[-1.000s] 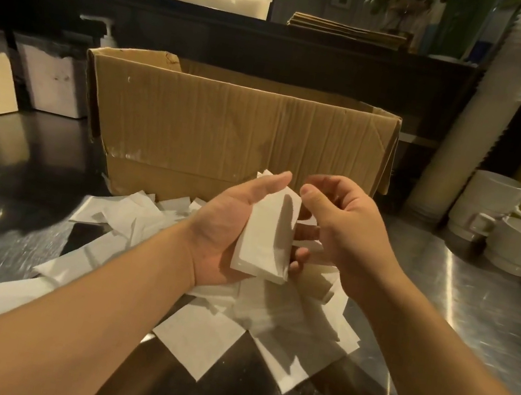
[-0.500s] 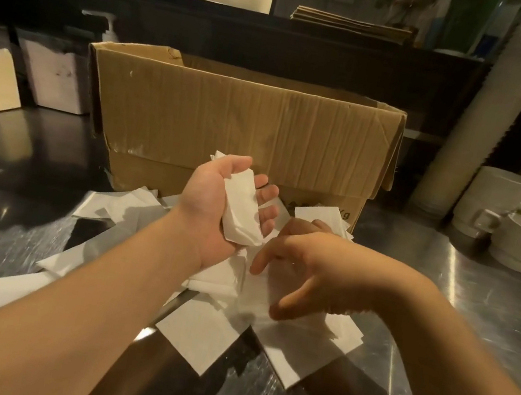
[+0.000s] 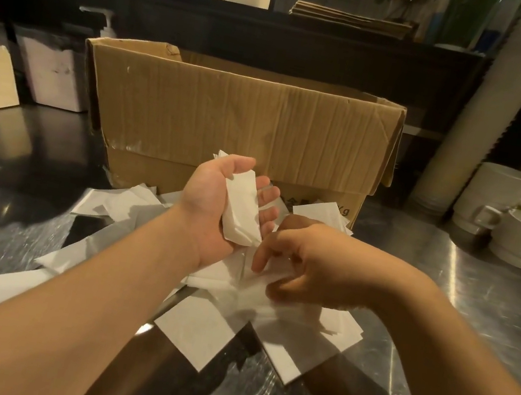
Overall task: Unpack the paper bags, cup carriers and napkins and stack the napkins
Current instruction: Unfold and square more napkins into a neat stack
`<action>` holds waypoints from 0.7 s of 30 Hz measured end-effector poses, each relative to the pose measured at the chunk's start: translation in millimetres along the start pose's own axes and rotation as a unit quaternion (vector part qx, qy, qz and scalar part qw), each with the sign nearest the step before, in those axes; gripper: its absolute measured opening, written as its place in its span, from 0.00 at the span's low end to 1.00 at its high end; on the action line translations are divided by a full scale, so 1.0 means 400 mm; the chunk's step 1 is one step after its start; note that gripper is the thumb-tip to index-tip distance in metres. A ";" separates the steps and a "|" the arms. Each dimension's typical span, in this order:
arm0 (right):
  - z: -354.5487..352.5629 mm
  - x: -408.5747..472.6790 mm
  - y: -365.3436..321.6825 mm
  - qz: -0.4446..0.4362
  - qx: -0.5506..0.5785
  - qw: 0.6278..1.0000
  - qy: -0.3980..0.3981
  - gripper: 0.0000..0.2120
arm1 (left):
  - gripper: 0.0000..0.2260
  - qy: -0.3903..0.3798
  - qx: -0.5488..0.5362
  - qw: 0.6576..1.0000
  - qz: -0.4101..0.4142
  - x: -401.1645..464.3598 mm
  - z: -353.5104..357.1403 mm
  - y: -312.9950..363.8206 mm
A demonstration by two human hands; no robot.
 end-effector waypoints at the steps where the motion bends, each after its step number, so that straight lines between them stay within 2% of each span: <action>1: 0.003 0.001 0.001 0.006 0.003 1.000 -0.005 0.16 | 0.16 0.000 0.000 1.000 0.001 0.000 0.000 0.000; 5: 0.014 -0.003 0.000 0.036 0.017 0.998 -0.040 0.25 | 0.16 0.002 0.002 1.000 0.004 0.002 -0.001 0.002; 15: 0.014 -0.014 -0.028 0.038 -0.097 0.994 -0.040 0.32 | 0.14 -0.001 0.008 1.000 0.003 0.009 -0.006 -0.001; 18: 0.017 -0.014 -0.035 0.026 -0.113 0.993 -0.026 0.31 | 0.14 -0.002 0.003 1.000 0.005 0.011 -0.006 -0.001; 21: 0.012 -0.015 -0.034 0.011 -0.097 0.995 -0.003 0.25 | 0.13 -0.005 0.000 1.000 0.008 0.011 -0.004 -0.001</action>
Point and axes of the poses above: each hand's wrist, its own x-axis towards the middle knuckle, its own z-axis out of the palm, y = z × x, the point moved 6 cm from there along x, towards the middle knuckle, and after that the axes turned 8 degrees about -x, right-handed, at the moved point
